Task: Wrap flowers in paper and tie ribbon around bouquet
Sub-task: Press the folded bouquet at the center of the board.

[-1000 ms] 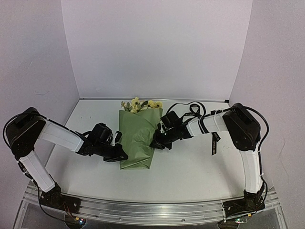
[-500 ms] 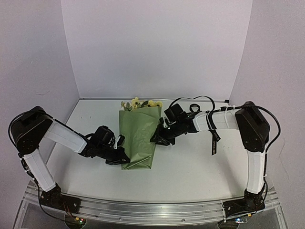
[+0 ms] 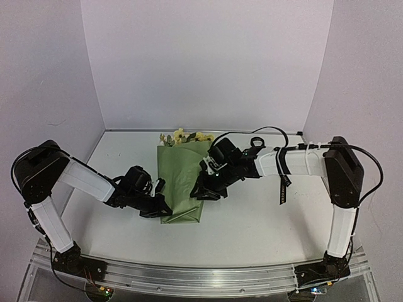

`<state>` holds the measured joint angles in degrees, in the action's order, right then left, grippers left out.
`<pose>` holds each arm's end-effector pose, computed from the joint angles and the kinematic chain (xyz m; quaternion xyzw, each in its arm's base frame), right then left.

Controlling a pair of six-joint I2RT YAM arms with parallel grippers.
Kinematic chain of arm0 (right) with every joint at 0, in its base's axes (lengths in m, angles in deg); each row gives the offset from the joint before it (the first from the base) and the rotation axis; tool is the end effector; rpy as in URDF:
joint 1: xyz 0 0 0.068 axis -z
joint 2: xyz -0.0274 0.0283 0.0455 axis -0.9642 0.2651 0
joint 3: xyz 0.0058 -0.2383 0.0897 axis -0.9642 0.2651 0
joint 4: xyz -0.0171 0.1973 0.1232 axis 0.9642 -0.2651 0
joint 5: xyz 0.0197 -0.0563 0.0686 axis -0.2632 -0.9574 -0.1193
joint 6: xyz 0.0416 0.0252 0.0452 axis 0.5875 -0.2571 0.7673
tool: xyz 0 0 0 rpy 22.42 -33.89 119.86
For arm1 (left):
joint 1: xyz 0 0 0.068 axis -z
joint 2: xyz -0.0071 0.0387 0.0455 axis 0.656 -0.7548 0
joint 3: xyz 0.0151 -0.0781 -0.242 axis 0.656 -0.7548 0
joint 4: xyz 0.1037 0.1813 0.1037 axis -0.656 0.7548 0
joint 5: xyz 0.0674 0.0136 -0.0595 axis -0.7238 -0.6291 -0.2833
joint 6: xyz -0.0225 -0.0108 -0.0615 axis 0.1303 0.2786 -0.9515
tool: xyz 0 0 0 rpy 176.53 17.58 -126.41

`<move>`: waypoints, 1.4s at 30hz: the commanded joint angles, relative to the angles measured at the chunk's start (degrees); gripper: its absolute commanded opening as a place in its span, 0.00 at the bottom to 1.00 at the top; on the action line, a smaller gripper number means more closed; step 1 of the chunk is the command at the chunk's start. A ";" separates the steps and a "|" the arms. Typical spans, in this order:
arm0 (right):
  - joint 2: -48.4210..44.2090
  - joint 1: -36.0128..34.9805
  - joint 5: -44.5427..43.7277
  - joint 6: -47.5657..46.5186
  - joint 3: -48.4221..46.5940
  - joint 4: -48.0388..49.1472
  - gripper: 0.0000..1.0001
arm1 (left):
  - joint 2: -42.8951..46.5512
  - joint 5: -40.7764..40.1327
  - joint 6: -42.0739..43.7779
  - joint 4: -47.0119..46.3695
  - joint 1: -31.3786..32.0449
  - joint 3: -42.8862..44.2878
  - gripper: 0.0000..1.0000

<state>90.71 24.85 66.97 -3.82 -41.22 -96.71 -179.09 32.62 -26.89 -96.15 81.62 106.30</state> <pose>0.2432 0.3253 0.1880 -0.1138 0.9073 0.4001 0.0608 0.2063 -0.2068 0.1051 0.0882 0.9160 -0.3717 0.1226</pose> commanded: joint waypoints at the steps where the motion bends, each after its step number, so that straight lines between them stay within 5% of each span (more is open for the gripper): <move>1: 4.77 -1.25 3.34 0.55 -6.03 -0.37 0.26 | 1.41 0.56 0.92 1.16 0.34 0.83 0.03; 28: 14.95 -3.36 0.58 4.20 -1.93 5.40 0.17 | 0.52 -1.68 0.67 2.24 0.27 3.46 0.05; 42: 16.25 -2.77 0.62 6.28 -1.55 5.40 0.14 | -3.14 -2.01 -1.16 3.17 -7.16 4.83 0.06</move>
<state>104.46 21.59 70.22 1.70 -43.80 -90.04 -179.87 31.09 -27.46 -94.54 76.72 108.69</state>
